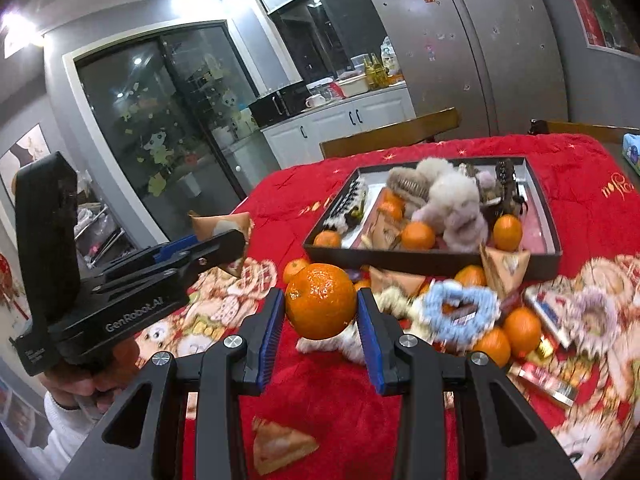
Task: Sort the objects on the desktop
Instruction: 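Lower the held packet and orange over the black tray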
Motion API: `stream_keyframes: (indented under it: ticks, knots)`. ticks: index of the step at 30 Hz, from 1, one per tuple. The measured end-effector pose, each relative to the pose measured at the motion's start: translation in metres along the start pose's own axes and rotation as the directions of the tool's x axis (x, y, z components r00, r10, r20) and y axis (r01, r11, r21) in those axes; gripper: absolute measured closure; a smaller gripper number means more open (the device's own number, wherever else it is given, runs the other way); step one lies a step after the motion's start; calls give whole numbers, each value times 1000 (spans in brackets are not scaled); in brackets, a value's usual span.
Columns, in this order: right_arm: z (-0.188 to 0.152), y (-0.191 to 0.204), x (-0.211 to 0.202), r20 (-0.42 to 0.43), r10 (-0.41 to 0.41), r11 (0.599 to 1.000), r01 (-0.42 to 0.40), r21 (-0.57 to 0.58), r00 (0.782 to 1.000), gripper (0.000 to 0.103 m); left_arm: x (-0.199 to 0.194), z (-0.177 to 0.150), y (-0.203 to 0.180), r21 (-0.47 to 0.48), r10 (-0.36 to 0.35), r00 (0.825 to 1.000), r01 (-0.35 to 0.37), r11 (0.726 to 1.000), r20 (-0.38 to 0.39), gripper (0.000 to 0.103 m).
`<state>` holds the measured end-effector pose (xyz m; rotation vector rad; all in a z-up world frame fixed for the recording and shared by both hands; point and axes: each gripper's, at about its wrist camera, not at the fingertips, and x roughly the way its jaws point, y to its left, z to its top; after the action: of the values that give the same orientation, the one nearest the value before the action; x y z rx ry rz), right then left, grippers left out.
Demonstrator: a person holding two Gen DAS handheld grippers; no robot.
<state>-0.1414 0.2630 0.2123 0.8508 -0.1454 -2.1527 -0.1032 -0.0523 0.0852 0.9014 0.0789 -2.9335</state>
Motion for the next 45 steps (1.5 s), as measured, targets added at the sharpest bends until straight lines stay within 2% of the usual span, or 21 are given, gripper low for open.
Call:
stream_keyframes:
  ticks: [5,10,19,27,32,36,45]
  knots:
    - [22,-2,12,-1,-38,999,38,-19,999,68,23,22,1,19,15,1000,-15,1000,-8,66]
    - [41,-6,26,-12,-61,997,60,-43,998,68,55,43,0,34,-5,999,7,999,-33,66]
    - [81,-24,56,-11,-114,991,113,-73,993,68,99,90,10,38,-20,1000,21,999,-16,66]
    - [98,-45,107,-64,-102,995,101,-27,993,68,173,88,22,-19,-99,986,98,995,-133,66]
    - [103,-61,141,-109,-128,992,128,-5,986,68,210,87,39,-64,-120,975,109,992,-188,66]
    - [107,-72,153,-123,-144,989,148,19,982,68,228,84,49,-74,-125,969,112,991,-215,66]
    - [95,-81,166,-160,-154,987,159,20,975,68,243,73,38,-45,-133,968,126,991,-215,66]
